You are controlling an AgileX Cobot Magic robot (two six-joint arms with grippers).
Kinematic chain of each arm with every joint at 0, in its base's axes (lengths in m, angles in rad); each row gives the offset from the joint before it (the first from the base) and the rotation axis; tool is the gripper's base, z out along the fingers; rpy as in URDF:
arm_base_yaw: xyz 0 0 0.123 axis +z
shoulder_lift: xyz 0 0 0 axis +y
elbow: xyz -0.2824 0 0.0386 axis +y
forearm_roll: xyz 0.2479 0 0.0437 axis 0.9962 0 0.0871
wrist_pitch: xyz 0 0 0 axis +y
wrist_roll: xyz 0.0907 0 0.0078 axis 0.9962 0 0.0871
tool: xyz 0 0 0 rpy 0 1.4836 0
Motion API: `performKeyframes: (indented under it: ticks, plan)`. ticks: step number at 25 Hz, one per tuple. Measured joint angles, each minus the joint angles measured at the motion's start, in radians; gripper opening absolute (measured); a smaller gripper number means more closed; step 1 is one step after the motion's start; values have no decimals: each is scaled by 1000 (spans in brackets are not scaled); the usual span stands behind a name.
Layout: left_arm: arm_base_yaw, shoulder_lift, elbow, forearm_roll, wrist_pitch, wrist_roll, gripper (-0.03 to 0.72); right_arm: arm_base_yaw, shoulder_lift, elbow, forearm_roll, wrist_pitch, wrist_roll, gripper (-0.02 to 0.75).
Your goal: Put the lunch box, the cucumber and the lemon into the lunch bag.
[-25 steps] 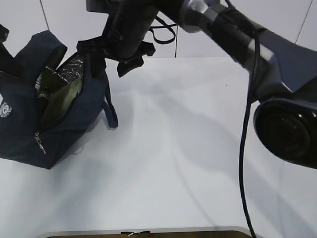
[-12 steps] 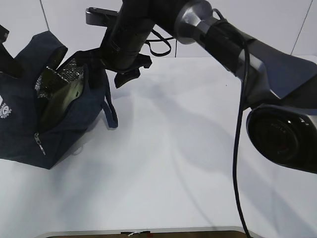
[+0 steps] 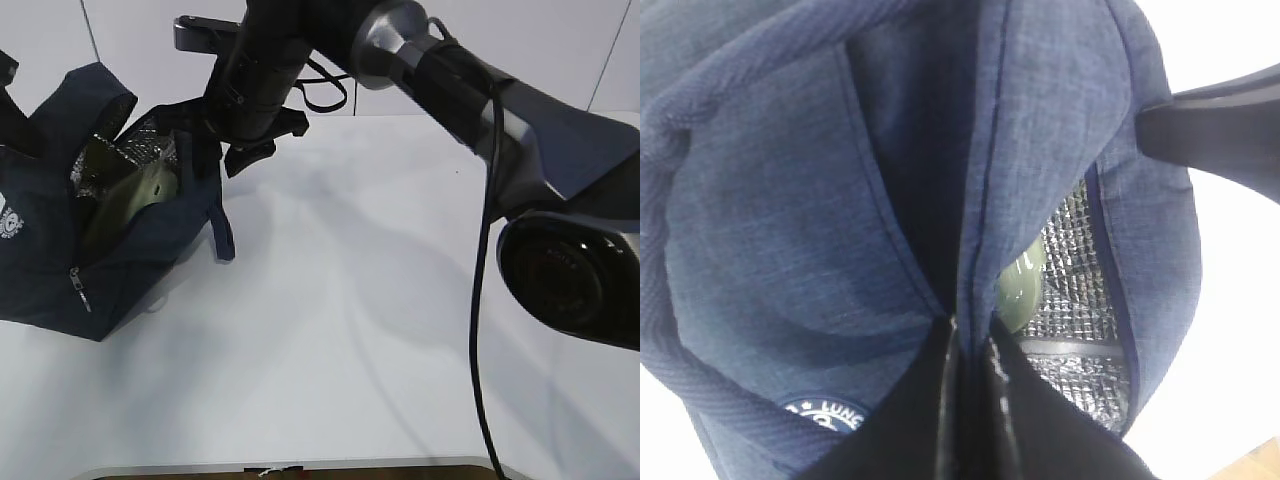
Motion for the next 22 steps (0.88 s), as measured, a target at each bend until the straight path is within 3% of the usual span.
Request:
performKeyframes:
  ticks: [4,6,14,22]
  plan:
    - [0,0,0,0,0,0,-10,0,0,0,-11,0,0,79]
    - [0,0,0,0,0,0,-10,0,0,0,-13,0,0,24]
    - [0,0,0,-6,25,0,-10,0,0,0,-34,0,-26,10]
    - [2,0,0,-127,63,0,-10,0,-45,0,-111,8,-194,10]
